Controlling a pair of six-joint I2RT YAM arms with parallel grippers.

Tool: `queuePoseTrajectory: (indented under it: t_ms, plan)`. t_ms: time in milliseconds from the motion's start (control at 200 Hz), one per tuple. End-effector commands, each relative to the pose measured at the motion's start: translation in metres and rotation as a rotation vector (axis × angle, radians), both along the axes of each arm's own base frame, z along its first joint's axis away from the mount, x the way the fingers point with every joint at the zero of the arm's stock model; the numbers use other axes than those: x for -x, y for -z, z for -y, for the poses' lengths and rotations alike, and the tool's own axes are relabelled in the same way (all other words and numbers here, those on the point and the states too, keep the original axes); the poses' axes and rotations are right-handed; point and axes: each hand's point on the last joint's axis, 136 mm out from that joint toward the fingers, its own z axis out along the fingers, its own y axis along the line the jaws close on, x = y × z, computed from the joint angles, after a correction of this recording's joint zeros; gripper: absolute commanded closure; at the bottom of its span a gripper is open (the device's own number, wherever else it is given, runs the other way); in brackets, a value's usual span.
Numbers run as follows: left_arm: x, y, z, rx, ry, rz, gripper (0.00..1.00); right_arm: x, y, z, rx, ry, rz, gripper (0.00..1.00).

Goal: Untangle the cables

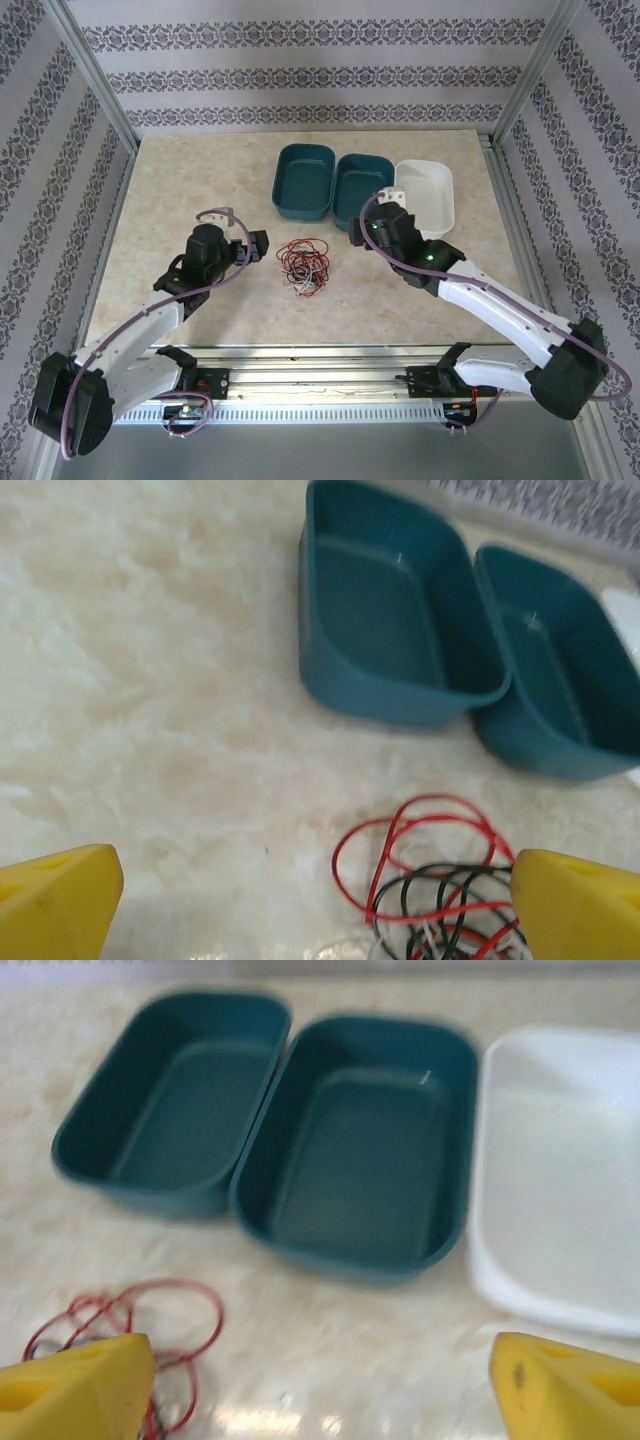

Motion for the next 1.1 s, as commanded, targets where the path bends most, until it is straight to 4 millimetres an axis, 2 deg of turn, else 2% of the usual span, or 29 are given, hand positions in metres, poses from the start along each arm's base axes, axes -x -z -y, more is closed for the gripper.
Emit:
queuePoseTrajectory:
  t_ms: [0,145,250,370,510,685,879,994,1094]
  plan:
    - [0.007,0.011,0.021,0.028,0.086,-0.091,0.01,0.029,0.031,-0.024,-0.122,-0.031,-0.212,0.19]
    - [0.020,0.034,0.042,0.054,0.185,-0.168,0.01,0.053,0.061,-0.048,-0.166,-0.096,-0.316,0.28]
    - [0.026,0.046,0.063,0.101,0.258,-0.189,0.02,0.063,0.078,-0.063,-0.196,-0.142,-0.379,0.35]
    - [0.029,0.061,0.086,0.092,0.332,-0.222,0.05,0.066,0.090,-0.076,-0.190,-0.180,-0.422,0.45]
    - [0.027,0.082,0.100,0.085,0.353,-0.268,0.09,0.064,0.099,-0.092,-0.201,-0.220,-0.454,0.47]
    - [0.021,0.088,0.105,0.107,0.345,-0.260,0.17,0.062,0.108,-0.112,-0.240,-0.255,-0.500,0.49]
    - [0.017,0.096,0.104,0.100,0.326,-0.257,0.26,0.055,0.125,-0.125,-0.230,-0.258,-0.542,0.50]
    - [0.015,0.096,0.105,0.117,0.319,-0.250,0.35,0.054,0.131,-0.129,-0.226,-0.259,-0.565,0.61]
    - [0.014,0.098,0.105,0.121,0.315,-0.252,0.49,0.052,0.131,-0.127,-0.225,-0.251,-0.563,0.70]
